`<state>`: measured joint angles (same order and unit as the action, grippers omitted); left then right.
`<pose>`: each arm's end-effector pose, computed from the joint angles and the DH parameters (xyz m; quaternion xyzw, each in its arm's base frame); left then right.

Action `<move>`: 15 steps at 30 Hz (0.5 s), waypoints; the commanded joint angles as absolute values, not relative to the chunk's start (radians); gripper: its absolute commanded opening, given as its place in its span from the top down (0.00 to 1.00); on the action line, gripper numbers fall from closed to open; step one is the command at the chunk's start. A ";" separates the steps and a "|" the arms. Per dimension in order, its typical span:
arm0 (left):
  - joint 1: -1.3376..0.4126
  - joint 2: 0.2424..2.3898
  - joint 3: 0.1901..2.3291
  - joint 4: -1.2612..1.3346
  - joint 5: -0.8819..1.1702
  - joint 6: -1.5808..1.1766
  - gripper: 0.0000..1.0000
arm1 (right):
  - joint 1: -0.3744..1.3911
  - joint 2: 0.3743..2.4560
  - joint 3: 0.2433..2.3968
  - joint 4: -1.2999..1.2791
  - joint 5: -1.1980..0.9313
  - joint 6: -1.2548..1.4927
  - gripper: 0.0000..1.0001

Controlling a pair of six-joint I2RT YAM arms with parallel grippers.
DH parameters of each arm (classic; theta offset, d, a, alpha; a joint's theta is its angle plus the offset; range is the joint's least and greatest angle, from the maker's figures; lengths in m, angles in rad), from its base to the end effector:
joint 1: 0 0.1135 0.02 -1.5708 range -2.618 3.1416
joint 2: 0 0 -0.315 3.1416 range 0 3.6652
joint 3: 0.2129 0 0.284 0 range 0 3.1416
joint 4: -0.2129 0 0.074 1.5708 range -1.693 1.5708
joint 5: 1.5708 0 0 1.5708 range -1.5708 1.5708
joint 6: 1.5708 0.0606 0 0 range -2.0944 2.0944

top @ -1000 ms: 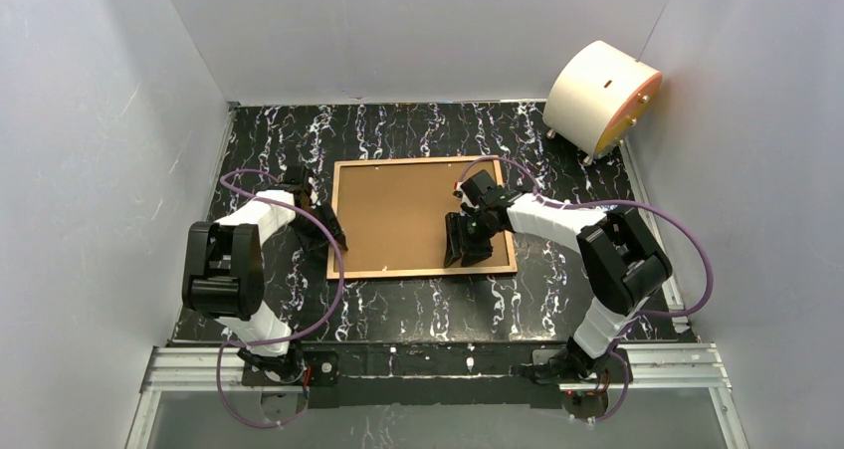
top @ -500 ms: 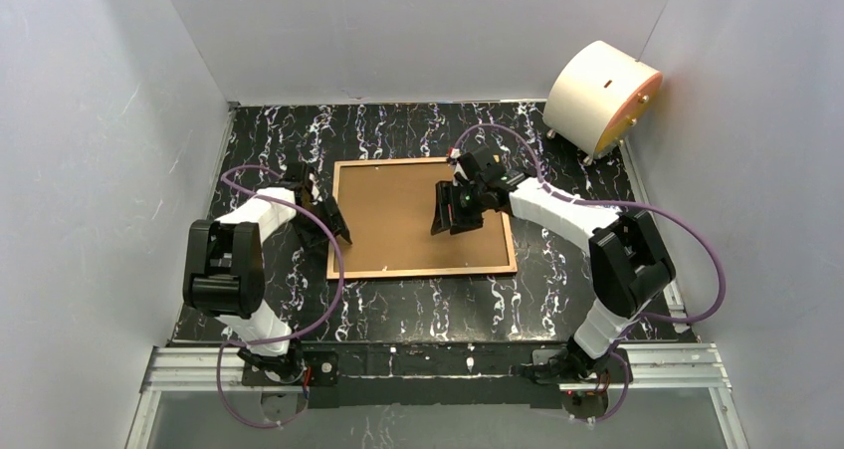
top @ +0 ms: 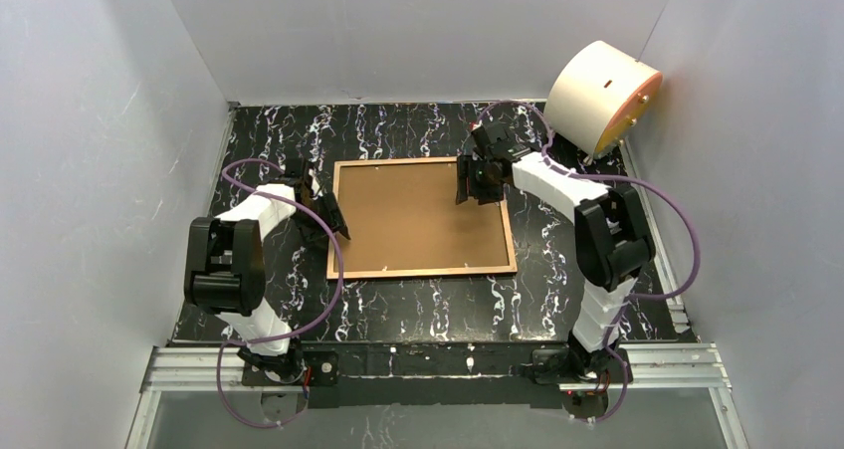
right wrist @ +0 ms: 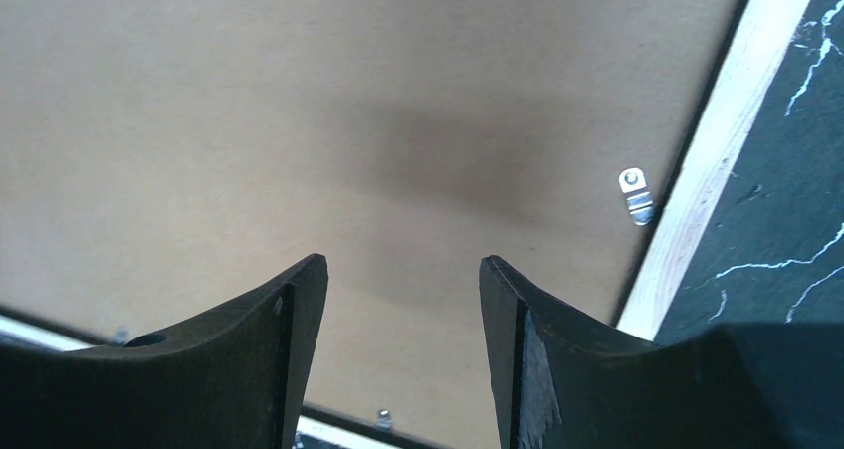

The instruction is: Put the photo into the frame

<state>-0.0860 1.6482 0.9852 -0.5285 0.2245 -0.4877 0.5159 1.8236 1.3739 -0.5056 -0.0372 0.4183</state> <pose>0.3469 -0.0435 0.1804 -0.1740 0.9605 -0.1585 0.1485 0.3925 0.2252 0.2420 -0.0521 0.9514 0.1522 0.2624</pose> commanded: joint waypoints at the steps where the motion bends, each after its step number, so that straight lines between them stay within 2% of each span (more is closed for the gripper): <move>1: -0.084 1.654 0.999 -0.556 0.229 -0.471 0.44 | 0.496 1.885 1.435 -0.563 0.020 0.352 0.34; 15: -0.084 1.658 1.007 -0.572 0.209 -0.463 0.46 | 0.439 2.004 1.481 -0.562 -0.018 0.351 0.37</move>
<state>-0.0864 1.6489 0.9852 -0.5323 0.2199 -0.4751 0.4507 1.9778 1.4376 -0.5602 -0.0296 0.3626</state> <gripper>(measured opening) 0.551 0.639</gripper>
